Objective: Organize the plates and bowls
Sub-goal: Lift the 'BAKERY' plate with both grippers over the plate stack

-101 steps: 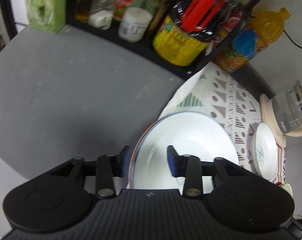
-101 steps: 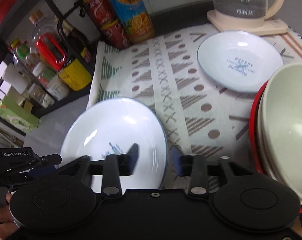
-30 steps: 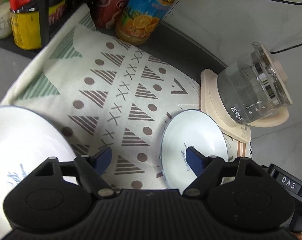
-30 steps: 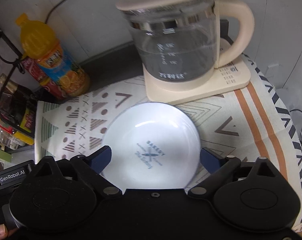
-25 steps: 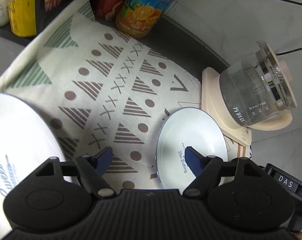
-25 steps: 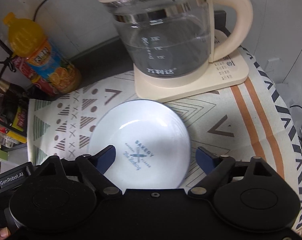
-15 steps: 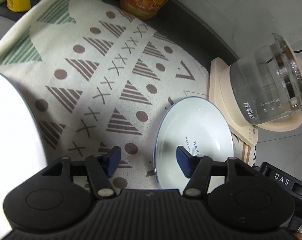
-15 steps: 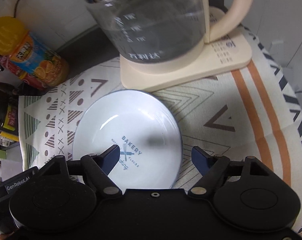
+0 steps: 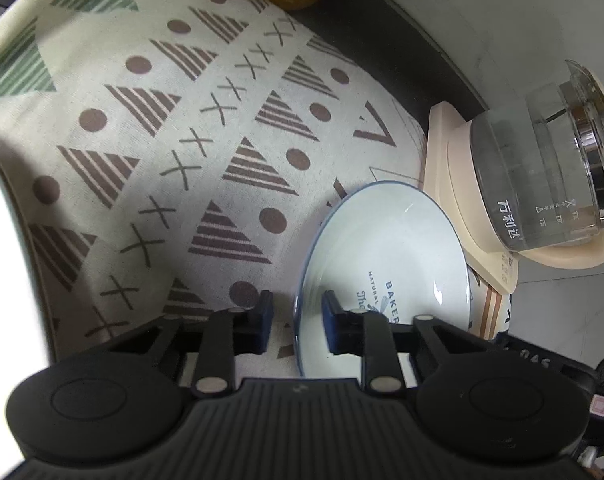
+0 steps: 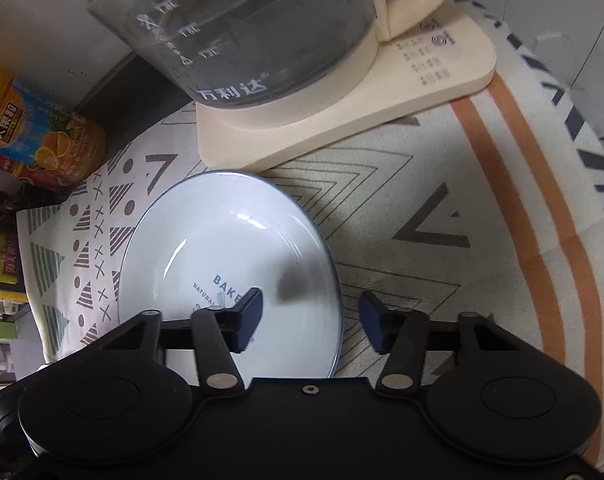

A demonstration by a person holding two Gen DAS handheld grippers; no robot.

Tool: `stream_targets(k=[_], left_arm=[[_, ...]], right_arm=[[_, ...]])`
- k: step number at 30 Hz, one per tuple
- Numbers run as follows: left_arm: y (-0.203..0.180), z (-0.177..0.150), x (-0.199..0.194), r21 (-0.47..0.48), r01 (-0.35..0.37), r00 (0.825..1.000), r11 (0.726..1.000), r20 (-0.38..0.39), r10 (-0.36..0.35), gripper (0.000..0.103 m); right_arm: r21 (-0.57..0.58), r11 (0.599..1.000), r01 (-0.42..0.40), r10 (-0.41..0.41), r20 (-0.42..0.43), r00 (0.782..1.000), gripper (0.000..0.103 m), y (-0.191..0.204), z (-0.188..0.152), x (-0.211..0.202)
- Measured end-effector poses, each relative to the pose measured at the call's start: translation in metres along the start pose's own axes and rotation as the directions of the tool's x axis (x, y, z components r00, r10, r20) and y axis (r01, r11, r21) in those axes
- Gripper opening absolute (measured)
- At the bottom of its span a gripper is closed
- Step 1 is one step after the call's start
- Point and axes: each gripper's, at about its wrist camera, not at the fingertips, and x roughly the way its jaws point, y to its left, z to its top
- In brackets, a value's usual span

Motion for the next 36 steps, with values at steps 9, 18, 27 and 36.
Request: stream_targets(k=[9,18,27,36], left_arm=[[-0.006,0.002,0.005,0.031,0.012,0.999,0.999,-0.030,-0.011,0.012],[-0.001,0.013,-0.018,0.085,0.027,1.000,0.996,0.010,-0.028,0.012],[0.016,0.024,-0.050,0.114,0.031,0.999,0.993,0.039,-0.035,0.012],[0.041,0.031,-0.085,0.144,0.035,0.997,0.989,0.061,-0.044,0.012]], right_arm=[[0.029,0.999,-0.018,0.018,-0.019,1.000,0.031,-0.005,0.000,0.006],[0.020,0.997,-0.077,0.076,0.054,0.996,0.012,-0.002,-0.008,-0.015],[-0.010,0.993,-0.119,0.119,0.126,0.985,0.011,0.029,-0.022,-0.031],[-0.021,0.991,-0.129,0.130,0.159,0.979,0.011,0.065,-0.046,-0.041]])
